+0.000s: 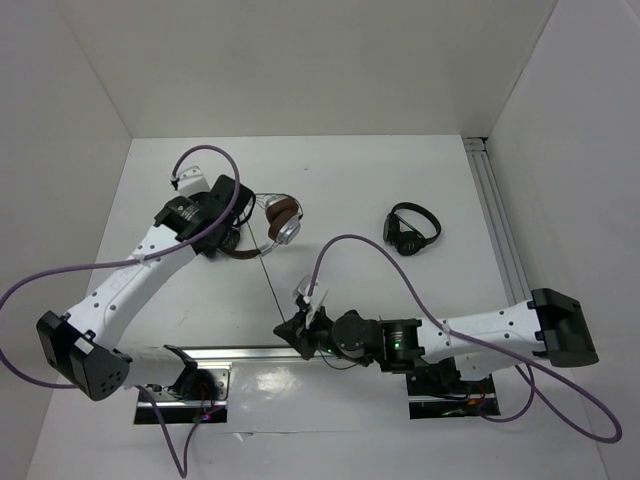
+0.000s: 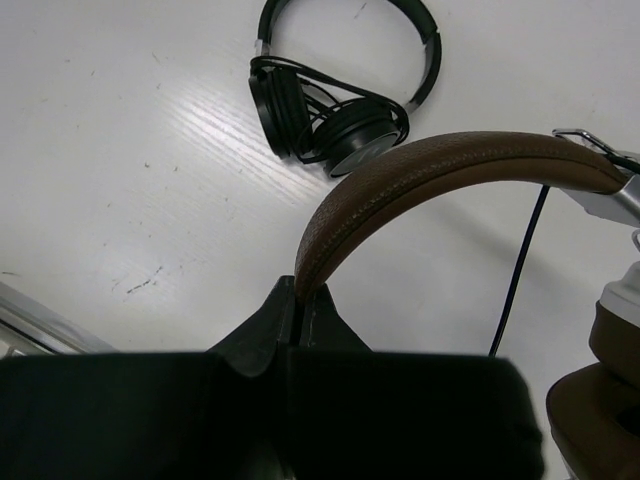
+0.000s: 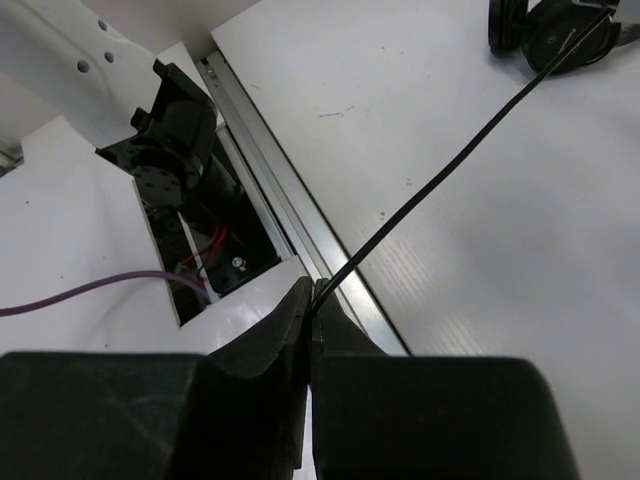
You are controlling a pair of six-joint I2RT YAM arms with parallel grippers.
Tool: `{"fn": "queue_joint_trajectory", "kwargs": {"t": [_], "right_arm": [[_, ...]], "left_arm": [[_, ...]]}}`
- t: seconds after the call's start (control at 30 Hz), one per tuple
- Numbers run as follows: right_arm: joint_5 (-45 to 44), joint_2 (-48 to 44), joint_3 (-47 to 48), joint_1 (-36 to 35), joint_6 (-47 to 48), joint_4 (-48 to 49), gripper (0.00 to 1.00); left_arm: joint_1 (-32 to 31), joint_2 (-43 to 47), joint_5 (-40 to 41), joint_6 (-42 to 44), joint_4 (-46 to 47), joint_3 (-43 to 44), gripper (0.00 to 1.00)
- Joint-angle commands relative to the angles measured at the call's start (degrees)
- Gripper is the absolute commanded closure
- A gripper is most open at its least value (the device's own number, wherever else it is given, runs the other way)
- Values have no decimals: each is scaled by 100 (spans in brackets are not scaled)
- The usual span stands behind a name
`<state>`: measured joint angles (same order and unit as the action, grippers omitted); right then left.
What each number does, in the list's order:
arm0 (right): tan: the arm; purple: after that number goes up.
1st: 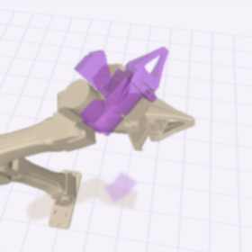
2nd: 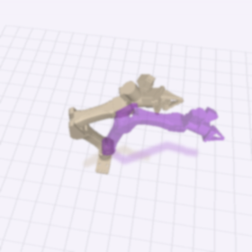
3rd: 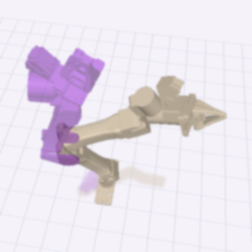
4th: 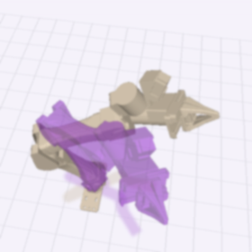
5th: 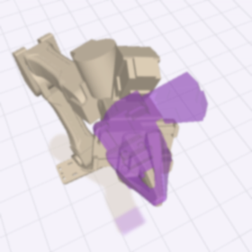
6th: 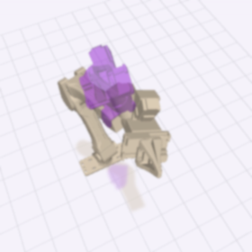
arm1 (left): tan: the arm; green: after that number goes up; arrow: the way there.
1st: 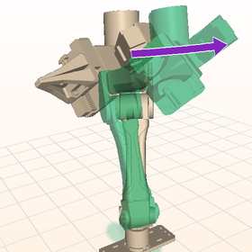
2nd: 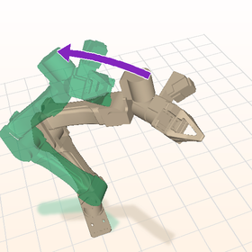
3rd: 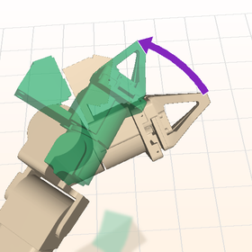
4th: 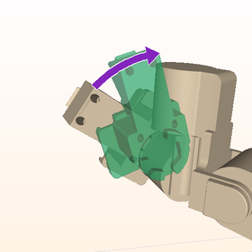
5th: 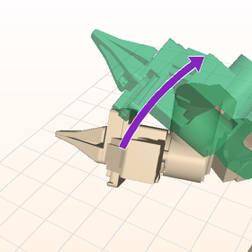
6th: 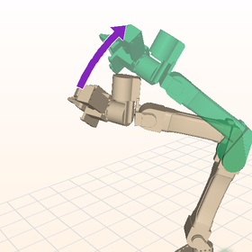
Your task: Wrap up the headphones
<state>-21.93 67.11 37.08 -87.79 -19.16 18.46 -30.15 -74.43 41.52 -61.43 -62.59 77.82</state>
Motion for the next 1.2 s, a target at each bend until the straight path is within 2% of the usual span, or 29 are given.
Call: {"fn": "queue_joint_trajectory", "kwargs": {"t": [0.0, 0.1, 0.17, 0.2, 0.3, 0.33, 0.4, 0.5, 0.6, 0.77, 0.93, 1.0, 1.07, 1.17], "right_arm": [[128, 117, 518, -168, 219, -623, 100], [-161, 241, 1046, -168, 430, -1219, 100], [-590, 241, 1310, -168, 491, -1493, 100], [-784, 154, 1380, -168, 579, -1755, 100], [-1400, -118, 1635, -168, 895, -2170, 100], [-1593, -172, 1740, -116, 896, -2571, 100], [-2138, -250, 2118, -116, 1036, -3212, 100], [-2630, -304, 2584, -63, 1107, -3681, 100], [-2816, -304, 2883, -11, 1221, -4103, 99], [-3703, -67, 3305, 43, 924, -5226, 99], [-4126, -330, 3044, 226, 466, -5458, 95], [-4126, -637, 2806, 305, 466, -4995, 93], [-4178, -839, 2472, 455, 579, -4608, 87], [-3899, -1217, 2173, 841, 1035, -3808, 86]], "left_arm": [[150, 8, 375, -502, 599, -73, 100], [19, -45, 375, -563, 502, -152, 100], [-52, -45, 262, -257, 650, -232, 100], [-113, -45, 147, 232, 764, -232, 100], [-289, -45, -282, 902, 958, -355, 100], [-377, -97, -285, 1192, 959, -408, 100], [-763, -159, -477, 1579, 1037, -408, 100], [-1246, -431, -819, 1897, 1091, -461, 100], [-1668, -703, -1066, 2169, 1091, -513, 100], [-2310, -1073, -1015, 2276, 889, -461, 100], [-2416, -521, -953, 2328, 713, -540, 100], [-2416, -170, -1075, 2415, 651, -593, 100], [-2364, 25, -1223, 2548, 599, -645, 100], [-2364, 279, -1434, 2706, 538, -645, 100]]}}
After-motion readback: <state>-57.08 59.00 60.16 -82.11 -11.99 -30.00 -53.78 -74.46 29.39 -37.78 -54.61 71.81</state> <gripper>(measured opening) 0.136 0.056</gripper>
